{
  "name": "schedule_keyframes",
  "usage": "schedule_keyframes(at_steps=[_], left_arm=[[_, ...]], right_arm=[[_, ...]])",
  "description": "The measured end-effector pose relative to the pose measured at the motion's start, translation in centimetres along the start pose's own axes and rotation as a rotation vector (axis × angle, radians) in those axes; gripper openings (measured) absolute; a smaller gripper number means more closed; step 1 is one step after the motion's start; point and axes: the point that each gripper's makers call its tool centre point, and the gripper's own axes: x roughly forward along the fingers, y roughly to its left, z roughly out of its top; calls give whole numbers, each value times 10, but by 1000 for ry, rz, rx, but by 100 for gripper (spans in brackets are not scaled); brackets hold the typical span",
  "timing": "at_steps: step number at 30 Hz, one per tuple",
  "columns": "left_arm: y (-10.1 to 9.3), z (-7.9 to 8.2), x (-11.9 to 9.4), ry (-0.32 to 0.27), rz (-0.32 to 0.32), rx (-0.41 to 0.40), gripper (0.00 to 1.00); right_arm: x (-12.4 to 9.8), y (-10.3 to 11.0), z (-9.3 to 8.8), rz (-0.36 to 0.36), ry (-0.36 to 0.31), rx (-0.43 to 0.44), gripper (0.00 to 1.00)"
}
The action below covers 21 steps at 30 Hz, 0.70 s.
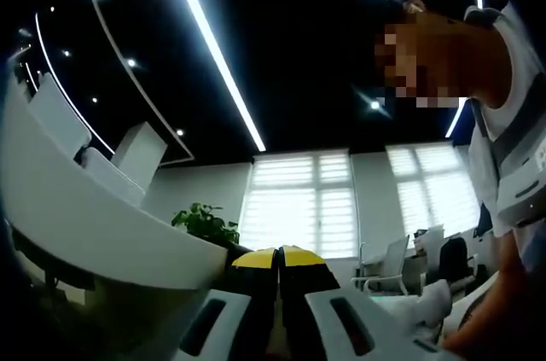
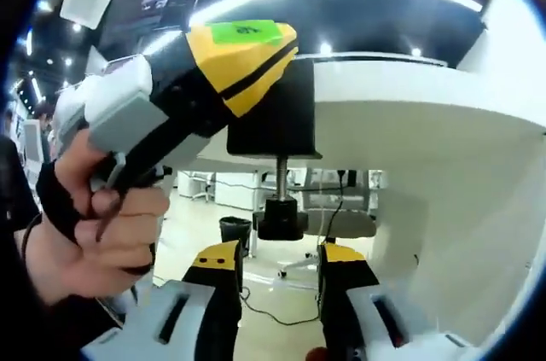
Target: Clamp the fixed fixture on the desktop, loosen the retaining clip, secure it to the edge of the desk, and tighten the retaining clip.
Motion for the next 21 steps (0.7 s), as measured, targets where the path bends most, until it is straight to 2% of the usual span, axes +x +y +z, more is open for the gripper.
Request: schedule_keyframes(at_steps=[4, 6, 8, 11, 14, 18, 21], left_arm=[[0, 0, 0, 0, 3, 3, 2], [0, 0, 0, -1, 2, 2, 2], [0, 0, 0, 0, 1, 1, 2], [1, 0, 0, 1, 0, 0, 2], [1, 0, 1, 1, -2, 1, 2], [1, 0, 1, -2, -3, 1, 2], [0, 0, 1, -1, -3, 2, 2]], right_arm=[[13, -1, 6, -29, -17, 5, 36], [17, -8, 10, -67, -26, -40, 32], [8, -18, 2, -68, -22, -46, 26], [11, -25, 0, -53, -12, -34, 26], [0, -21, -2, -7, -24, -46, 26], [4, -20, -2, 103, -37, -52, 26], [5, -3, 0, 198, -46, -84, 25]])
